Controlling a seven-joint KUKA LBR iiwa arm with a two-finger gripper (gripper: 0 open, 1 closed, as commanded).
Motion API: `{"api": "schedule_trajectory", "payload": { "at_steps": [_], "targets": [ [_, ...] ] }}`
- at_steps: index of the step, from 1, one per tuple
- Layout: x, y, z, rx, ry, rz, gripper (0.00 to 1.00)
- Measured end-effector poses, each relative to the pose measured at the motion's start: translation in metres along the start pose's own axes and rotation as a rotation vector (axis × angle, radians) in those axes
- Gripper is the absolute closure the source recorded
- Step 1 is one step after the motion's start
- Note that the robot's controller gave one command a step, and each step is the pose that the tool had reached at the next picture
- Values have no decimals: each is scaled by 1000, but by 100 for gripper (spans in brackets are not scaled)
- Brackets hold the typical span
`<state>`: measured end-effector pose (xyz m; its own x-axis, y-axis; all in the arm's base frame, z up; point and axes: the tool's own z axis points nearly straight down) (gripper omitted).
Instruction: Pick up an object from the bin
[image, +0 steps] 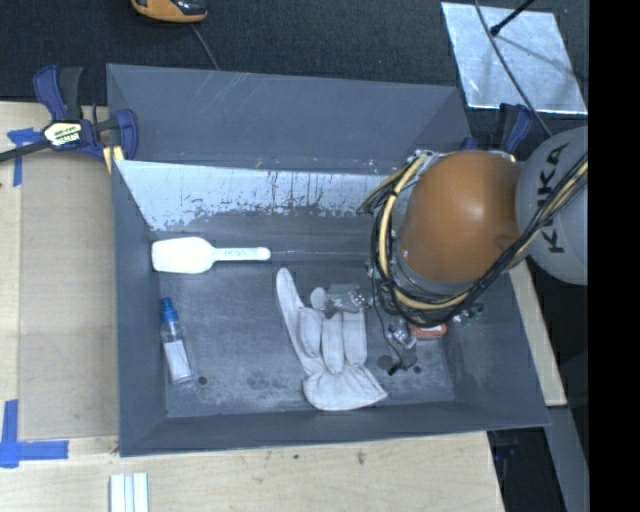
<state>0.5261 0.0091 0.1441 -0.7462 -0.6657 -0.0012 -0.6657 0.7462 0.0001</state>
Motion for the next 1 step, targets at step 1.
{"api": "schedule_trajectory", "payload": {
  "at_steps": [1],
  "targets": [
    [6, 28, 39, 1, -2, -10, 0]
  ]
}}
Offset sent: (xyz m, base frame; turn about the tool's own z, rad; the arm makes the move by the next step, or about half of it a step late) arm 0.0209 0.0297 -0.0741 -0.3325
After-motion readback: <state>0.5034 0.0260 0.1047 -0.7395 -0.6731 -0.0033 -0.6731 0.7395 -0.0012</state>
